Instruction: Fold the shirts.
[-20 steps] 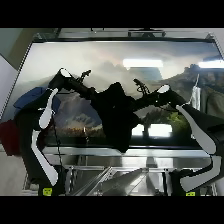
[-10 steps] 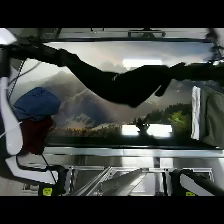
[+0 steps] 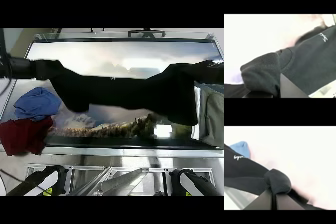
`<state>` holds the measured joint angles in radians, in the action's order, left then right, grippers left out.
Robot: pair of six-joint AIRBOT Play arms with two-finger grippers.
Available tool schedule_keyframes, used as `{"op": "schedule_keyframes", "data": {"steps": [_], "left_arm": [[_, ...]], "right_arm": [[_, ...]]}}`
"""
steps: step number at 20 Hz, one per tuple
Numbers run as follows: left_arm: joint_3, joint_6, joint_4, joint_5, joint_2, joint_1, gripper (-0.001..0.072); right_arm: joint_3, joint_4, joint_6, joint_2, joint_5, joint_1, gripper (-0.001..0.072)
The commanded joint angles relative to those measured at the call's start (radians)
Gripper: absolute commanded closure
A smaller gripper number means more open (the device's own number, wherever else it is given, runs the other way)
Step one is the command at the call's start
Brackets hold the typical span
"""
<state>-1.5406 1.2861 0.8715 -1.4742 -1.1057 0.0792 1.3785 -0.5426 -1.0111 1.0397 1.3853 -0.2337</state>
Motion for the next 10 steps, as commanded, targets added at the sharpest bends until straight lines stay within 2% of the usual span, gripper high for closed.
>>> {"op": "schedule_keyframes", "data": {"steps": [1, 4, 7, 8, 9, 10], "left_arm": [[0.282, -0.079, 0.024, 0.171, 0.074, -0.008, 0.0703], [0.476, -0.150, 0.025, 0.322, 0.007, -0.039, 0.0703], [0.578, -0.205, 0.026, 0.459, -0.122, -0.071, 0.0703], [0.590, -0.213, 0.026, 0.494, -0.174, -0.078, 0.0703], [0.587, -0.214, 0.026, 0.508, -0.224, -0.079, 0.0703], [0.576, -0.217, 0.029, 0.507, -0.272, -0.077, 0.0703]], "right_arm": [[-0.060, -0.032, -0.009, 0.110, -0.032, 0.069, 0.0685], [-0.097, -0.034, -0.005, 0.309, -0.110, 0.150, 0.0685], [-0.097, -0.032, 0.048, 0.523, -0.221, 0.217, 0.0676], [-0.096, -0.032, 0.047, 0.584, -0.278, 0.225, 0.0507], [-0.090, -0.031, 0.046, 0.634, -0.323, 0.223, 0.0217], [-0.079, -0.033, 0.045, 0.663, -0.338, 0.210, 0.0164]]}}
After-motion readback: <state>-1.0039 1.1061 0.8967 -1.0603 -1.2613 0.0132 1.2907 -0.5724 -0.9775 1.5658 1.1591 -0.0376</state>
